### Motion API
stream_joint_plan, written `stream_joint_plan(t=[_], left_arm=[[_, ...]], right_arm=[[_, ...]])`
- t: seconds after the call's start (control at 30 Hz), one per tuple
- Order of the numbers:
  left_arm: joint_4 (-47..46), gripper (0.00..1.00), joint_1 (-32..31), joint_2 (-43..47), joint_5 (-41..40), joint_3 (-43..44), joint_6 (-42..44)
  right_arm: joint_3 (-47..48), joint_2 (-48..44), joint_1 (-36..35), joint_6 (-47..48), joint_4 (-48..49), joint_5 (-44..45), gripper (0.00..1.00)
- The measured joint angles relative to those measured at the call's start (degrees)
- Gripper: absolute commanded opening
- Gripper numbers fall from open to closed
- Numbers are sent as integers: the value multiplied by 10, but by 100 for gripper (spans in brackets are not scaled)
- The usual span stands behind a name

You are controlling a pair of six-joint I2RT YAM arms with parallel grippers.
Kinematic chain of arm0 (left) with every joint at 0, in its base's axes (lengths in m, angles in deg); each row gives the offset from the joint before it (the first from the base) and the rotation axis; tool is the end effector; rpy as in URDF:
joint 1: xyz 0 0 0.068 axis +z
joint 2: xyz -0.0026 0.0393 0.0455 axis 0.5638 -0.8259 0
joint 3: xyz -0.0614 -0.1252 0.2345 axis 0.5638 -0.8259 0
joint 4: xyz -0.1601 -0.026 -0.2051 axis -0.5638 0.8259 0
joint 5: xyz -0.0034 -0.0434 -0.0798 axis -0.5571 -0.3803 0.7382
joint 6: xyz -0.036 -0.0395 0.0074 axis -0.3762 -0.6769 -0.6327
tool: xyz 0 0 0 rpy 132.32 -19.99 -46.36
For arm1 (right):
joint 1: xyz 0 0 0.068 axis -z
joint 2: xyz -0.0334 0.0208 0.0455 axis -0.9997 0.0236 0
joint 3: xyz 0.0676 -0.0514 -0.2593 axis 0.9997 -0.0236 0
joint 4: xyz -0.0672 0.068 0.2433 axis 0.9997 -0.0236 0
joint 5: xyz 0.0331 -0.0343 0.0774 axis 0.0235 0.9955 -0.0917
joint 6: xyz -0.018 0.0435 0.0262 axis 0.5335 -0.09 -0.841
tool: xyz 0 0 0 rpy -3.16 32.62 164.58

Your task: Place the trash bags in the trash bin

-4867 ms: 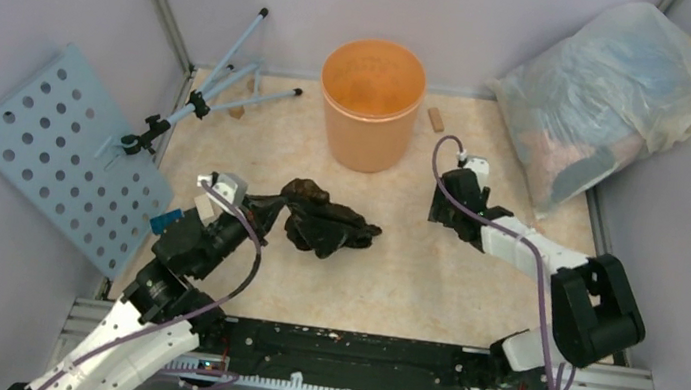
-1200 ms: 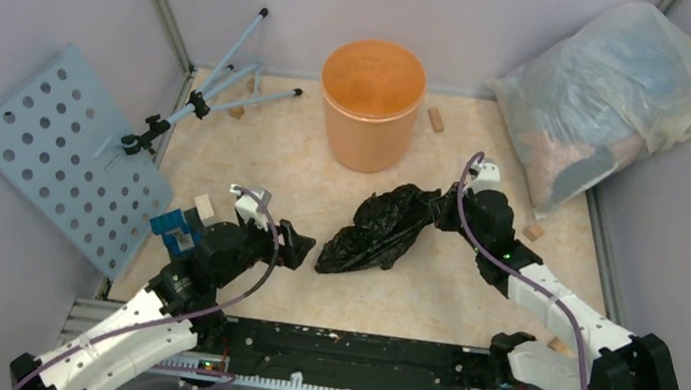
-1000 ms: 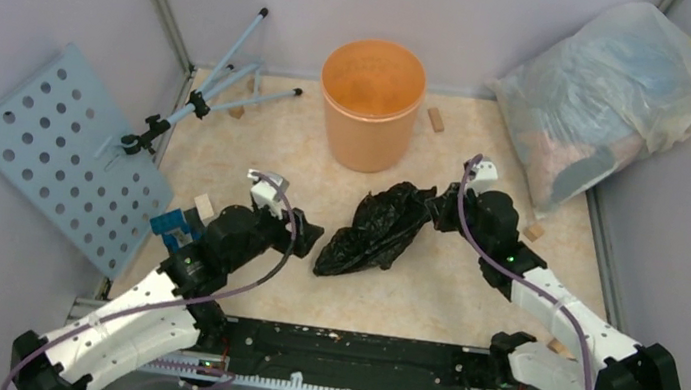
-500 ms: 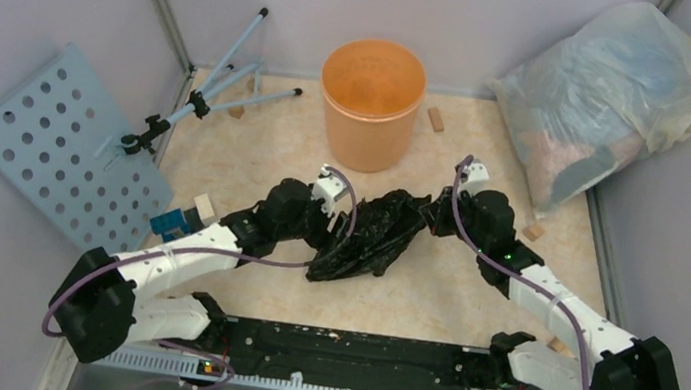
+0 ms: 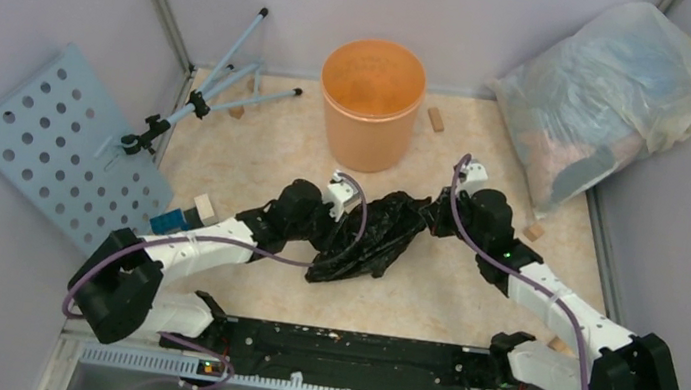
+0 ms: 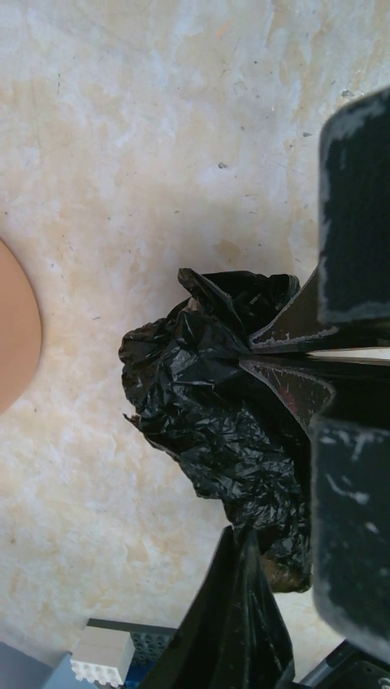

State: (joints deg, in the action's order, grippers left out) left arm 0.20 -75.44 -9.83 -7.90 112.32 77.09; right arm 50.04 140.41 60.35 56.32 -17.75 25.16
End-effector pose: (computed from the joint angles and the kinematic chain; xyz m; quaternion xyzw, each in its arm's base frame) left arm 0.1918 -0.1776 0.2034 0.3259 0.8221 -0.2649 0.3844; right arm 0.2060 0.1159 0.2337 -0.1020 0.8285 0.2681 0.4809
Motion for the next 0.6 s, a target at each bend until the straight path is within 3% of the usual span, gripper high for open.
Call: stream_joint_plan(t=[0.03, 0.07, 0.2, 0.3, 0.6], left_arm=[[0, 1, 0, -4, -1, 0, 3], [0, 0, 0, -6, -3, 0, 5], [0, 0, 0, -6, -31, 0, 5], [7, 0, 3, 19, -82, 0, -8], [-15, 0, 91, 214, -154, -43, -81]], right_arm=[[1, 0, 0, 0, -2, 2, 0], [2, 0, 0, 0, -2, 4, 0], [12, 0, 0, -1, -21, 30, 0], [22, 1, 0, -7, -50, 87, 6], [31, 2, 0, -49, -126, 277, 8]])
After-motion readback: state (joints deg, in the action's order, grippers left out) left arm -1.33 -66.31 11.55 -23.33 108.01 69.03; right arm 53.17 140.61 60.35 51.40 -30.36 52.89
